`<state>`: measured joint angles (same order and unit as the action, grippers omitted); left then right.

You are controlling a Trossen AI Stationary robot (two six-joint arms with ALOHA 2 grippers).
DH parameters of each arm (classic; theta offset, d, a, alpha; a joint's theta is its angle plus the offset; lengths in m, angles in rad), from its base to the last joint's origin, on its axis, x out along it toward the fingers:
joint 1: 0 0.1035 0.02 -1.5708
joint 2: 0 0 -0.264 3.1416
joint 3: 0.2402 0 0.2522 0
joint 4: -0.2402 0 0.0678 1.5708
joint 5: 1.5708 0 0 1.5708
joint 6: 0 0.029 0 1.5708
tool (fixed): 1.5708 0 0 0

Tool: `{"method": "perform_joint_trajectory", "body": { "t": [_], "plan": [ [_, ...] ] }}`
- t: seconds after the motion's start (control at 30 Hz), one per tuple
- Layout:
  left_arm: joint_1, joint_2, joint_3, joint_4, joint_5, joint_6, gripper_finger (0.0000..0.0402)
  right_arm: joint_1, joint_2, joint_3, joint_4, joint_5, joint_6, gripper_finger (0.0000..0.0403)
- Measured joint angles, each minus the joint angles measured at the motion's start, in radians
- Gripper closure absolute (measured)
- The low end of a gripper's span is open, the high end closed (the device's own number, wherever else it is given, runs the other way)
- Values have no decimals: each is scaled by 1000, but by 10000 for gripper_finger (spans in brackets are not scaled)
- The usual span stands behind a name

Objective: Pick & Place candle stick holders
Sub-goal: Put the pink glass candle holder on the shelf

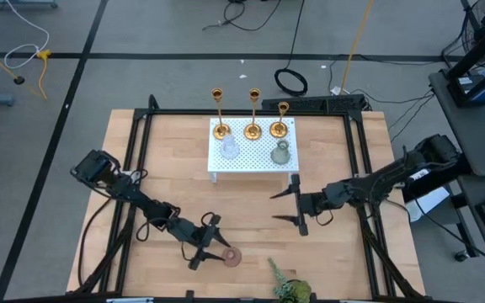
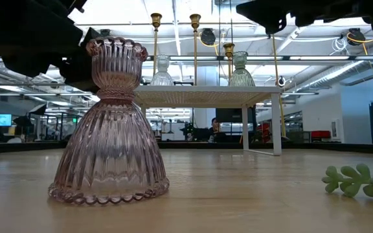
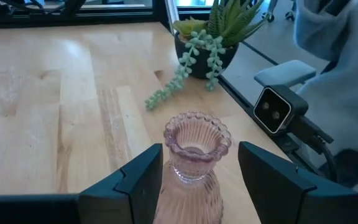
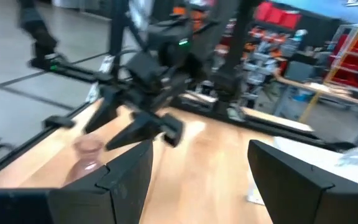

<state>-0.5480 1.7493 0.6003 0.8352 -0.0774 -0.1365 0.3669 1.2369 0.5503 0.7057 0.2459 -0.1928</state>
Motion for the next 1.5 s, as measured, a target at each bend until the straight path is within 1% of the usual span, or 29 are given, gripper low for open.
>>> {"method": "perform_joint_trajectory", "body": {
  "t": [0.03,0.23,0.33,0.47,0.57,0.67,0.83,0.93,1.13,1.33,1.5],
  "plan": [
    [0,0,0,0,1,-1,188,5,11,0,2,-14,-1,147],
    [1,20,4,10,1,-8,188,10,64,0,85,-15,-2,147],
    [1,75,38,8,15,-2,188,10,84,0,104,-16,-2,147],
    [5,139,90,7,21,77,188,10,98,0,114,-15,-2,147],
    [12,165,120,7,36,83,188,10,103,0,131,-15,-2,147],
    [24,171,128,6,56,83,188,10,103,0,136,-15,-3,147],
    [42,171,127,-7,54,71,188,10,103,0,135,-15,-3,147],
    [46,171,127,-8,52,79,204,10,103,0,136,-15,-3,147],
    [63,171,127,-3,50,90,268,10,103,0,136,-15,-3,147],
    [106,171,127,27,50,71,269,10,103,0,136,-15,-3,147],
    [153,171,127,105,50,127,250,10,103,0,136,-14,-3,147]
  ]
}}
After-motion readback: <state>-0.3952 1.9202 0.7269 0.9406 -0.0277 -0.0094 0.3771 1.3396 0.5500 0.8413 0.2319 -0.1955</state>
